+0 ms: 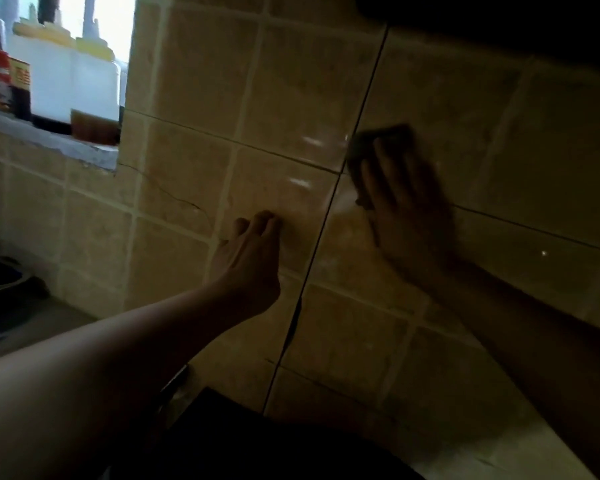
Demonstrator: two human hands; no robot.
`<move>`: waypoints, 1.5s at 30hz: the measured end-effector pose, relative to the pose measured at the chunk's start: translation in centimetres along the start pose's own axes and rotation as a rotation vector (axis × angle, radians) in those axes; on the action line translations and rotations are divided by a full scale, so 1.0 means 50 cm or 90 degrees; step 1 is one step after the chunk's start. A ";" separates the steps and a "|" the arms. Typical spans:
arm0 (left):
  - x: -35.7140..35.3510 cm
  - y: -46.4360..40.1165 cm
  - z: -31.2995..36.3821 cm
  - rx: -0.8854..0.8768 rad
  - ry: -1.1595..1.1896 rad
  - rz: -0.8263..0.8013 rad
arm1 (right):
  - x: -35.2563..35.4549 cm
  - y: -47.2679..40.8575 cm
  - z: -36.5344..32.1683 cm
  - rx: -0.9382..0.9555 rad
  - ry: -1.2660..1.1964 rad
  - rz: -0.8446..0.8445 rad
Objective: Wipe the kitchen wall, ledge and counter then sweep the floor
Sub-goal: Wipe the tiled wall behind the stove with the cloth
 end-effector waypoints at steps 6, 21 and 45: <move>-0.045 0.027 0.049 -0.004 -0.011 -0.031 | -0.042 0.187 -0.068 0.251 -0.040 -0.032; -0.094 0.065 0.228 -0.040 -0.020 0.010 | -0.012 0.303 0.093 0.136 -0.036 0.027; -0.153 0.115 0.513 -0.196 -0.001 0.062 | 0.066 0.433 0.422 -0.101 0.021 0.033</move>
Point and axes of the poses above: each hand's wrist, its own y-axis away from the middle knuckle, its own x-axis out of the back of the hand, z = x × y, the point moved 4 cm from there along -y, towards the middle knuckle, and after that the axes turned 3 degrees about -z, right-handed, at the moved point
